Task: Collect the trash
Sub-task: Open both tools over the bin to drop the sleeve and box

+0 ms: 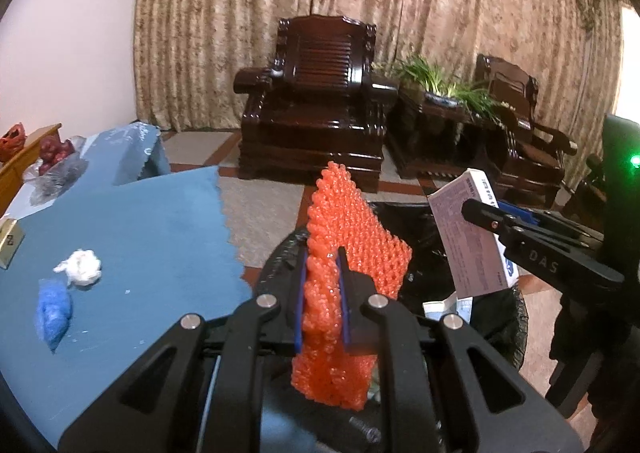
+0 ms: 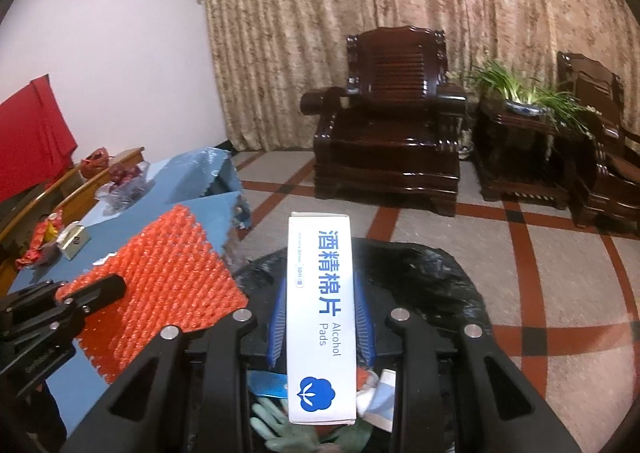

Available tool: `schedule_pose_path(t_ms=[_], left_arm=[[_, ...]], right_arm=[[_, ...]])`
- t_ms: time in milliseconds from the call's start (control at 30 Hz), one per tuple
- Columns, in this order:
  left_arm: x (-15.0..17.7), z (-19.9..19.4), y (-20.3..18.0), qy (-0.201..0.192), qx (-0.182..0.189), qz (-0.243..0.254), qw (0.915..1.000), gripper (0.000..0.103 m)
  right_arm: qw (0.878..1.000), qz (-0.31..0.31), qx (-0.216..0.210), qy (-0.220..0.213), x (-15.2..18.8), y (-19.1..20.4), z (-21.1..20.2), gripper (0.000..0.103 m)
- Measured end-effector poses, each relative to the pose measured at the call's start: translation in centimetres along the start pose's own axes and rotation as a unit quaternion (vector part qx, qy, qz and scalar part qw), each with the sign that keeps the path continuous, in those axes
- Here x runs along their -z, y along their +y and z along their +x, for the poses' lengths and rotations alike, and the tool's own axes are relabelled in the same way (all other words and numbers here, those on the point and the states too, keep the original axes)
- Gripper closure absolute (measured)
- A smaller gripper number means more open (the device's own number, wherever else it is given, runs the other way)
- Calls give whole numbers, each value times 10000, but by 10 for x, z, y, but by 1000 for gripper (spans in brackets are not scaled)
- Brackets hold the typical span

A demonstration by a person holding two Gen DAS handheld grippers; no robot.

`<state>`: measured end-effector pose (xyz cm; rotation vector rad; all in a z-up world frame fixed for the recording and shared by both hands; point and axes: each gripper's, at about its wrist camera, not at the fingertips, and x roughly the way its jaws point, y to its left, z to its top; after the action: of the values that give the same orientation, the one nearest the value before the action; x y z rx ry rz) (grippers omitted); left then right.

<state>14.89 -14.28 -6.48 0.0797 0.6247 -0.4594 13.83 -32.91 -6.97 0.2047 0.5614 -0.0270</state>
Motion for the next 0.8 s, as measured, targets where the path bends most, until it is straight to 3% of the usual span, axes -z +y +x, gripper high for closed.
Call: schedule_pose_path(t_ms=[167,233,267,300,367,567,633,800], left_arm=[[-4,33,-8,252,134,-16,9996,88],[-5,40,-7,298,188,-65,9994,69],[-6,41,-6,301,214,-92,9993,49],[-6,42,-4,272,218,-145,9993,42],[-6,40,-1,228,240,-173,9993,40],[-5,21,20,53,78,-257,9996,20],[-5,10,29,-46,-49,-260,9996,14],[-2,-16,51,-192,-285,-336,9988,11]], right_arm=[[9998,-45,137,112,2,-12,12,73],[9996,-73,185,187,3,-13,17,70],[9995,-81,229,206,3,-15,19,64],[9994,-72,284,204,4,-17,19,51],[9992,-52,342,197,8,-20,19,39],[9983,2,588,-9,9,-21,6,6],[9985,8,538,-61,8,-19,1,6],[9991,-25,409,-60,5,-7,-5,6]])
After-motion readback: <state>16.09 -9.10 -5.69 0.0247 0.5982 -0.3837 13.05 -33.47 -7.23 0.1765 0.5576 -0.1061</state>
